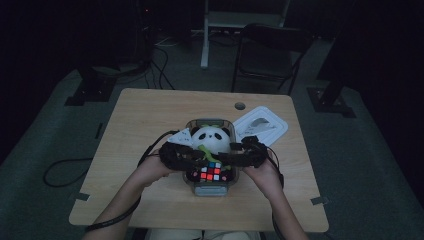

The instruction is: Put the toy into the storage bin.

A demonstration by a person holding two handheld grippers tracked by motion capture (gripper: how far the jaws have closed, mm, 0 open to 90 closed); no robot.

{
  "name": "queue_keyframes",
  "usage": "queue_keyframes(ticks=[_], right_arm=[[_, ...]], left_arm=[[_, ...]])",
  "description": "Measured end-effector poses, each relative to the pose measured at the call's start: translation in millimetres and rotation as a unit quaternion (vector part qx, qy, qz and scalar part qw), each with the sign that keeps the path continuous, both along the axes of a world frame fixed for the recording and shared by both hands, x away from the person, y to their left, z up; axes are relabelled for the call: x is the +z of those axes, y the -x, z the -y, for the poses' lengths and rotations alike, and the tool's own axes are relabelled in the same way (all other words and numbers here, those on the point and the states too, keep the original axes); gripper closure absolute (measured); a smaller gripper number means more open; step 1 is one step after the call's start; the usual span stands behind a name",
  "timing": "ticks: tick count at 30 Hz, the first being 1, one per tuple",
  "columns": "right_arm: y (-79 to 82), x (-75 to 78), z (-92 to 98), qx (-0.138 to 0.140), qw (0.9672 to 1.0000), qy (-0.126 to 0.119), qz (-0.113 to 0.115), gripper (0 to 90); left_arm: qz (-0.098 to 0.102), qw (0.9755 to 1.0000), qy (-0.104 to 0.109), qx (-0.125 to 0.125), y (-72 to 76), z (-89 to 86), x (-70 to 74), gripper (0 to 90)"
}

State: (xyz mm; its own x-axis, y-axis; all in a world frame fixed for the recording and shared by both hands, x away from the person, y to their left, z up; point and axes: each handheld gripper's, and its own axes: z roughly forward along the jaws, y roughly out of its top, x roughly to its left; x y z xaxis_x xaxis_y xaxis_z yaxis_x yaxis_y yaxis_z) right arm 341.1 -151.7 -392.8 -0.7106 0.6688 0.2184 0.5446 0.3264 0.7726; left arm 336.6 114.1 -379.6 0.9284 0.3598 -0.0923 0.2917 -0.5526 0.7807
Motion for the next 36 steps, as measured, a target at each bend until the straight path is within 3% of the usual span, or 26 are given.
queue_keyframes(ticks=[2, 5, 10, 12, 14, 16, 19, 25, 30, 32, 36], right_arm=[[-0.7, 0.2, 4.0, -0.008, 1.0, -0.001, 0.005, 30.6], [-2.9, 0.9, 12.0, -0.029, 0.9994, -0.006, 0.014, 25.5], [-4.8, -0.1, 23.5, -0.071, 0.9971, 0.007, 0.025, 18.1], [-6.8, -1.7, 28.6, -0.081, 0.9965, 0.0, 0.019, 14.9], [-7.1, -3.2, 31.2, -0.1, 0.9947, 0.006, 0.027, 12.3], [-7.7, -4.8, 34.6, -0.108, 0.9936, 0.006, 0.032, 11.8], [-7.1, -6.4, 39.3, -0.131, 0.9904, 0.009, 0.041, 10.9], [-11.1, -11.3, 49.4, -0.177, 0.9831, 0.016, 0.045, 10.9], [-17.6, -18.0, 58.0, -0.189, 0.9811, 0.015, 0.04, 13.0], [-21.0, -22.5, 62.4, -0.205, 0.9779, 0.021, 0.038, 13.1], [-25.9, -30.6, 67.2, -0.212, 0.9765, 0.025, 0.031, 14.2]], left_arm=[[-0.001, 0.9999, 0.008, 0.012, -1.7, -4.7, 1.1, 42.2], [0.001, 0.9998, 0.007, 0.021, -3.1, -12.3, 2.1, 26.7], [0.016, 0.9993, 0.004, 0.034, -3.7, -22.1, 2.1, 18.4], [0.016, 0.9991, 0.001, 0.038, -5.1, -25.6, 0.5, 9.3], [0.023, 0.9986, -0.004, 0.048, -5.6, -29.0, -1.1, 9.0], [0.02, 0.9983, -0.005, 0.055, -6.0, -32.3, -3.2, 0.5], [0.033, 0.9974, -0.003, 0.063, -6.0, -38.6, -6.9, 0.5], [0.033, 0.997, -0.003, 0.07, -6.9, -51.0, -15.0, 0.5], [0.041, 0.9963, -0.01, 0.075, -7.0, -60.9, -24.0, 0.6], [0.039, 0.9958, -0.017, 0.081, -8.1, -66.3, -31.7, 0.5], [0.031, 0.9956, -0.022, 0.086, -8.2, -73.4, -41.5, 0.6]])
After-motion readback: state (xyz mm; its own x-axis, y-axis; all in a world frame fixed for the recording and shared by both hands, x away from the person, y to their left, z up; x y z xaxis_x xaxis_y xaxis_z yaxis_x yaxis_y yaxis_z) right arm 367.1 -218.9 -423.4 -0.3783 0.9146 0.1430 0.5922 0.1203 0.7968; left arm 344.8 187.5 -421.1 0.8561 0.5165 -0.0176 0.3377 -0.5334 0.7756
